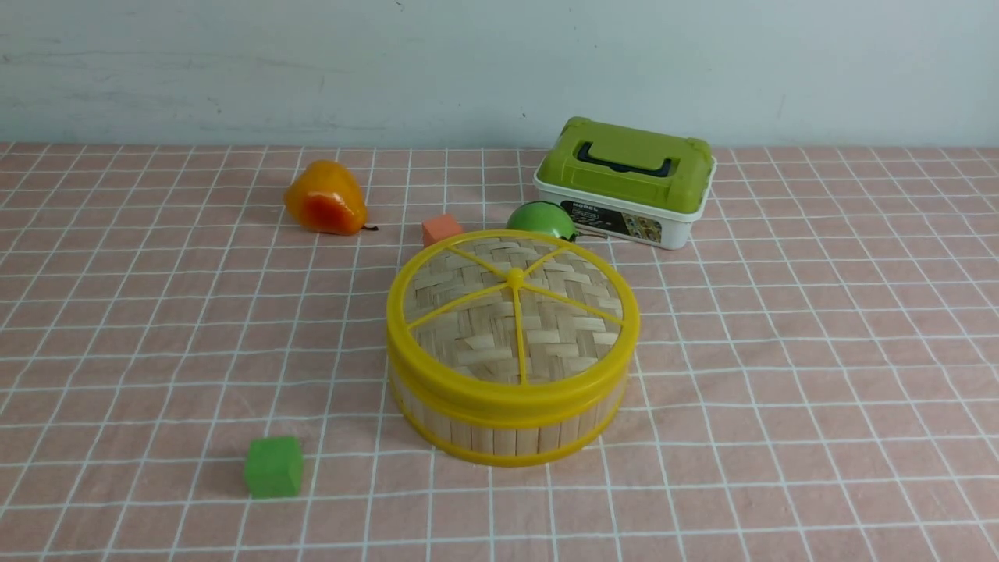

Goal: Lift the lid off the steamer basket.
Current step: Use the right arm to lift the lid of the steamer

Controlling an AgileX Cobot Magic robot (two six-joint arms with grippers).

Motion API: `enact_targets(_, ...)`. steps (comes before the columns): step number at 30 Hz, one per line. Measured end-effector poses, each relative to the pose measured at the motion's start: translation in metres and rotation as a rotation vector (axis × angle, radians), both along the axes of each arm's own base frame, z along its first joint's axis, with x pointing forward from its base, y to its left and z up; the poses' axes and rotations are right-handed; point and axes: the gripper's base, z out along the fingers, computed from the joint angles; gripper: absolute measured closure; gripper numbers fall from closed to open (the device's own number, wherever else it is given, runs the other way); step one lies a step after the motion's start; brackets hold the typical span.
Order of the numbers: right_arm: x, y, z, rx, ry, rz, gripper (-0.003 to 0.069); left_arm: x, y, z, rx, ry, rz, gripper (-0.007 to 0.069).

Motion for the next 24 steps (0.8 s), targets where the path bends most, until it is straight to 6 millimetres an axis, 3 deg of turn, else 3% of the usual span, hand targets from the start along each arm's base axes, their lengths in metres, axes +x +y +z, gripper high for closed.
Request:
enact_targets(7,0.0,-0.001,0.008,-0.144,-0.041,0.01,0.0418,0.0,0.0,0.0,0.0,0.0,0.0,0.0385)
enact_targets(10,-0.007,0.004,0.065,-0.469,-0.108,0.096,0.0454,0.0,0.0,0.0,0.0,0.0,0.0,0.0385)
enact_targets(13,-0.004,0.007,0.103,-0.656,-0.056,0.19,0.0522,0.0,0.0,0.0,0.0,0.0,0.0,0.0385)
enact_targets(16,0.025,0.01,0.149,-0.856,0.13,0.407,0.0651,0.0,0.0,0.0,0.0,0.0,0.0,0.0385)
enact_targets(20,0.053,0.012,0.178,-0.925,0.219,0.562,0.0677,0.0,0.0,0.0,0.0,0.0,0.0,0.0385)
enact_targets(21,0.074,0.013,0.187,-0.931,0.276,0.65,0.0678,0.0,0.0,0.0,0.0,0.0,0.0,0.0385)
enact_targets(24,0.109,0.019,0.203,-0.932,0.317,0.781,0.0673,0.0,0.0,0.0,0.0,0.0,0.0,0.0385)
